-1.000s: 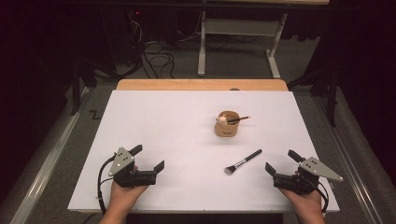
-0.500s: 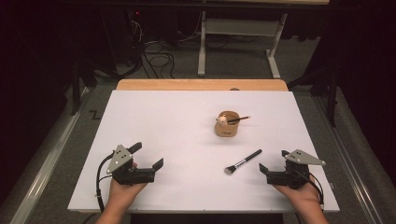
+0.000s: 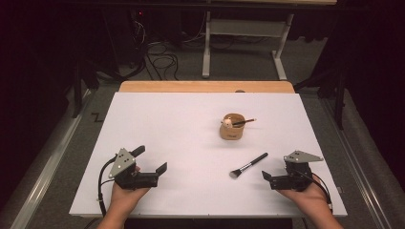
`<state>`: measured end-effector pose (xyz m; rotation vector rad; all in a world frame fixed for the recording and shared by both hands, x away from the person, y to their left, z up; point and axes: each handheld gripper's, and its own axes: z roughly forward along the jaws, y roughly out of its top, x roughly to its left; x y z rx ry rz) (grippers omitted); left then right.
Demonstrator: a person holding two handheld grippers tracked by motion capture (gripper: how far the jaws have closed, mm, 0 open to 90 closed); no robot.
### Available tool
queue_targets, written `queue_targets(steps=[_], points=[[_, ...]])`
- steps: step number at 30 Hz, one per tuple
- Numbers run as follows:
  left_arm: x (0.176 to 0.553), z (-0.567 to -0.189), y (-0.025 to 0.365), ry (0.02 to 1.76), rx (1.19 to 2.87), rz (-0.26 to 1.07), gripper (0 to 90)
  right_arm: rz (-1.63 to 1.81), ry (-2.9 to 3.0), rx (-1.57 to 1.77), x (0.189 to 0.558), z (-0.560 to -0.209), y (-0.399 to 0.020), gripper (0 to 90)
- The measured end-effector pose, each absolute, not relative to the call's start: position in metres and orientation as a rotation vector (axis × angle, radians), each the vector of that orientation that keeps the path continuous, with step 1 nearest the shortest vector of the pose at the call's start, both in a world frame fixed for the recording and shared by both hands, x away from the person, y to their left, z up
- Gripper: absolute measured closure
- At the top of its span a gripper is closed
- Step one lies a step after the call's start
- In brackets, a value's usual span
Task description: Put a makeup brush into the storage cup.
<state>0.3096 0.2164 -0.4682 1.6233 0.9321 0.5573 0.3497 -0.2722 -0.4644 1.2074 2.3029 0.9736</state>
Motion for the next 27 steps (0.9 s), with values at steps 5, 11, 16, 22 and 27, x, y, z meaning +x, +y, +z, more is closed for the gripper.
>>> queue_targets(steps=[5, 11, 16, 22, 27], points=[[0.305, -0.466, 0.223, 0.937, 1.617, 0.57, 0.4, 0.906, 2.391, 1.212, 0.351, -0.463, -0.27, 0.3], [0.302, -0.463, 0.225, 0.944, 1.588, 0.57, 0.4, 0.816, 2.468, 1.167, 0.352, -0.459, -0.264, 0.3], [0.304, -0.464, 0.221, 0.942, 1.601, 0.565, 0.4, 0.751, 2.539, 1.134, 0.354, -0.457, -0.262, 0.4], [0.303, -0.464, 0.221, 0.939, 1.605, 0.56, 0.4, 0.707, 2.573, 1.122, 0.357, -0.456, -0.257, 0.6], [0.303, -0.464, 0.222, 0.939, 1.6, 0.56, 0.4, 0.674, 2.618, 1.104, 0.358, -0.456, -0.252, 1.1]])
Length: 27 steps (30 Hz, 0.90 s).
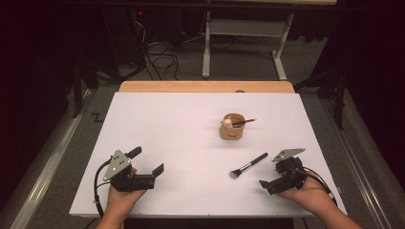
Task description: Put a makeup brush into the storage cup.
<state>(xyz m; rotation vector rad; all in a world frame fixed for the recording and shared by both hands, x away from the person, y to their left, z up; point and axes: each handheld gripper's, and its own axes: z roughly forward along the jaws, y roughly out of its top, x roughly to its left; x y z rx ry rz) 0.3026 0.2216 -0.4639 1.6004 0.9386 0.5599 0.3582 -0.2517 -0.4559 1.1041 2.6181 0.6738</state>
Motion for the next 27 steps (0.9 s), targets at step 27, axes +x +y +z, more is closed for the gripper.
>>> queue_targets(steps=[27], points=[[0.303, -0.464, 0.221, 0.932, 1.602, 0.551, 0.4, 0.431, 2.771, 1.021, 0.382, -0.443, -0.226, 5.1]])
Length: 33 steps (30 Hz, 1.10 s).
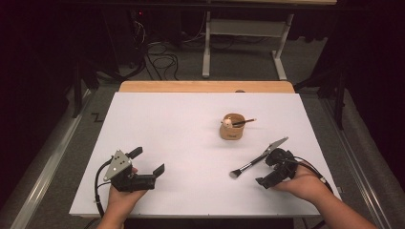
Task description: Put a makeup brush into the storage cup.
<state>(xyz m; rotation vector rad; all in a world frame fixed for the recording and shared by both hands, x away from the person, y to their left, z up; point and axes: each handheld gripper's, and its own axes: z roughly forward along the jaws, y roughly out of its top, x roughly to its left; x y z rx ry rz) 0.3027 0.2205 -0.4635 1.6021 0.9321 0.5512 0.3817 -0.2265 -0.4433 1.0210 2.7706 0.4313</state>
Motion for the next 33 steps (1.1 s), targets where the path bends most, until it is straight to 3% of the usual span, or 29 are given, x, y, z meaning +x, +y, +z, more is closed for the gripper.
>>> queue_targets(steps=[11, 33], points=[[0.303, -0.463, 0.222, 0.936, 1.594, 0.55, 0.4, 0.433, 2.78, 0.88, 0.397, -0.438, -0.216, 15.6], [0.303, -0.464, 0.224, 0.947, 1.584, 0.544, 0.5, 0.426, 2.846, 0.627, 0.413, -0.444, -0.195, 20.9]])
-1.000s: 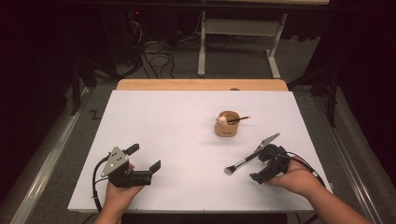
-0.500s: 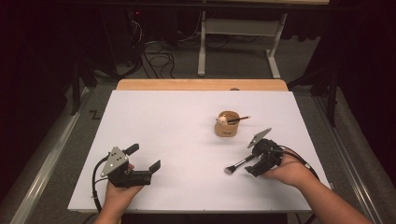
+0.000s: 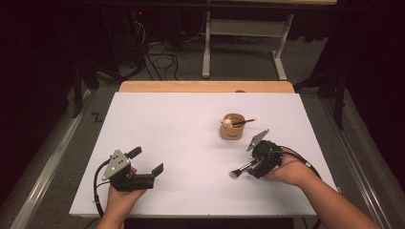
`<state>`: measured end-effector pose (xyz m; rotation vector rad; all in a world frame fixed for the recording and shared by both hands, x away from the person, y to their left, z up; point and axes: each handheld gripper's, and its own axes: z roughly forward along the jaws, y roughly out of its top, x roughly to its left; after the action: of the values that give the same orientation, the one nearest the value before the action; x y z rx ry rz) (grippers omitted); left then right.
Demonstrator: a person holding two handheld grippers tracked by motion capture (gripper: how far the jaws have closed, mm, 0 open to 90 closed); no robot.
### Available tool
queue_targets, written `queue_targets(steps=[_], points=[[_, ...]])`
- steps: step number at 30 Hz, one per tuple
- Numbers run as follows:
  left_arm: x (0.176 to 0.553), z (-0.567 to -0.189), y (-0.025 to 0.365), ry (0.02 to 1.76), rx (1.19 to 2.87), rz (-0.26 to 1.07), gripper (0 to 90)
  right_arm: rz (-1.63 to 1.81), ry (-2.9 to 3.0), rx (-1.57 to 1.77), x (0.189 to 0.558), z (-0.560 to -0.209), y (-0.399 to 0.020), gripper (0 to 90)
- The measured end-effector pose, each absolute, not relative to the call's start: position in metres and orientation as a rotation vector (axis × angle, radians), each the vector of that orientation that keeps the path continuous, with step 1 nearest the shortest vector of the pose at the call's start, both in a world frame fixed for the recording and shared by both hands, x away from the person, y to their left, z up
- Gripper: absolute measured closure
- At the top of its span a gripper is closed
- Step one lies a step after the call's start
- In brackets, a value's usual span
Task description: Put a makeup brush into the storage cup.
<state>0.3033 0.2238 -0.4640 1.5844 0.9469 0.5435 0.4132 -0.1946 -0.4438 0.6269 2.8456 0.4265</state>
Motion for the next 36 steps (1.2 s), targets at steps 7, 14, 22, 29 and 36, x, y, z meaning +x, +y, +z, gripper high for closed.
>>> queue_targets(steps=[7, 14, 22, 29, 36], points=[[0.3036, -0.4642, 0.2233, 0.948, 1.582, 0.541, 0.5, 0.422, 2.85, 0.621, 0.4149, -0.4462, -0.1943, 22.9], [0.3034, -0.4642, 0.2232, 0.945, 1.585, 0.543, 0.5, 0.422, 2.859, 0.608, 0.4174, -0.4485, -0.195, 25.1], [0.3034, -0.4642, 0.2233, 0.948, 1.579, 0.541, 0.5, 0.415, 2.859, 0.619, 0.4175, -0.4499, -0.1949, 27.2], [0.3034, -0.4641, 0.2239, 0.95, 1.579, 0.541, 0.5, 0.419, 2.868, 0.603, 0.4173, -0.4527, -0.1937, 30.4], [0.3033, -0.4641, 0.2237, 0.95, 1.579, 0.542, 0.5, 0.439, 2.872, 0.606, 0.4179, -0.4519, -0.1959, 43.0]])
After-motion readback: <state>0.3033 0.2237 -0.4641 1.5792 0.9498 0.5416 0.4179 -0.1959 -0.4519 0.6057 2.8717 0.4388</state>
